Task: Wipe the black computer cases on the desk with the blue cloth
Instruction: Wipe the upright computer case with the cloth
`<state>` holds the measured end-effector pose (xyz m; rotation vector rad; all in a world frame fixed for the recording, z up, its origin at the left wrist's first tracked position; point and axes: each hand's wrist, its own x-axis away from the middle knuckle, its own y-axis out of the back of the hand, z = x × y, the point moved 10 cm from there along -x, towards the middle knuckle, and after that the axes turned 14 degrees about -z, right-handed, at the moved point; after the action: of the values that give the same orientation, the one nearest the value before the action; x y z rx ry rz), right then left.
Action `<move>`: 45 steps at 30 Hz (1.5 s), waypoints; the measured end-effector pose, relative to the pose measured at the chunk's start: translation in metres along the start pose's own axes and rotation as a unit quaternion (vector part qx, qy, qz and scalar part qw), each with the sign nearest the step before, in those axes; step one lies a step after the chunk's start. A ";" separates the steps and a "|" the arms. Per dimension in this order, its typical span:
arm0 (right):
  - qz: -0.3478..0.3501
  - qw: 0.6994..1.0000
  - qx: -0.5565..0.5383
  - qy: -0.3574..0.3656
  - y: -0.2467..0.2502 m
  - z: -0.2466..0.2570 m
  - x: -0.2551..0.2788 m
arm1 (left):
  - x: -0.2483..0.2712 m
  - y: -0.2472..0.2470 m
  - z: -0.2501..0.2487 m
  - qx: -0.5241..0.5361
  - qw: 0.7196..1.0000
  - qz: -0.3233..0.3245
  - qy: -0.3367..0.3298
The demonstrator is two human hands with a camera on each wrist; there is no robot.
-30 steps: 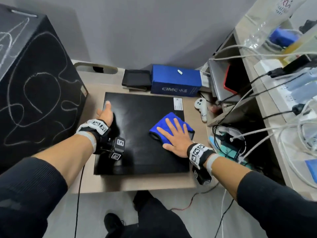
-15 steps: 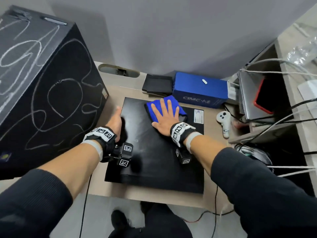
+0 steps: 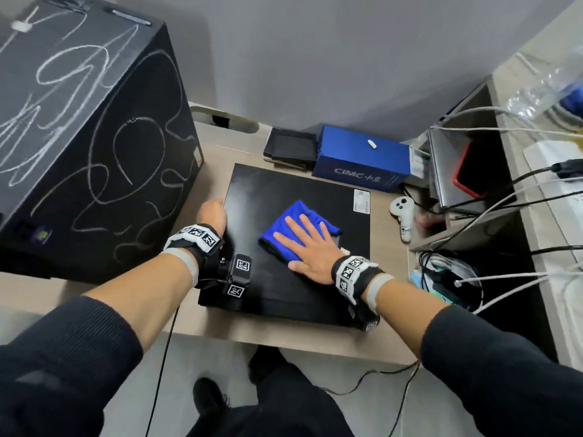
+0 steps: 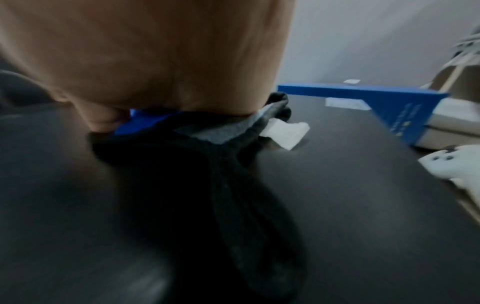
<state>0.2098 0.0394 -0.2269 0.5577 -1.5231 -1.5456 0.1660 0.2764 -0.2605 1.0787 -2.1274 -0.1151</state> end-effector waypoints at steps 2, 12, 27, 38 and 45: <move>-0.008 0.997 0.001 -0.073 0.008 -0.025 -0.023 | 0.001 0.003 0.007 -0.017 1.000 0.013 -0.008; -0.049 0.999 -0.008 0.022 -0.003 0.070 -0.023 | 0.014 -0.018 0.011 0.039 0.996 0.049 0.060; -0.037 0.995 -0.013 -0.092 0.041 -0.009 -0.159 | 0.004 -0.023 0.026 0.056 0.995 0.030 0.082; -0.045 0.997 -0.010 -0.065 0.044 -0.019 -0.145 | 0.009 -0.022 0.029 0.013 0.993 0.055 0.102; -0.054 0.972 -0.032 -0.227 0.021 -0.079 -0.015 | -0.068 -0.042 0.090 0.015 0.992 0.045 0.117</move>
<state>0.2871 0.0095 -0.2226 0.2603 -1.7949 -1.8911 0.1612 0.2781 -0.3809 0.9607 -1.9675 0.0839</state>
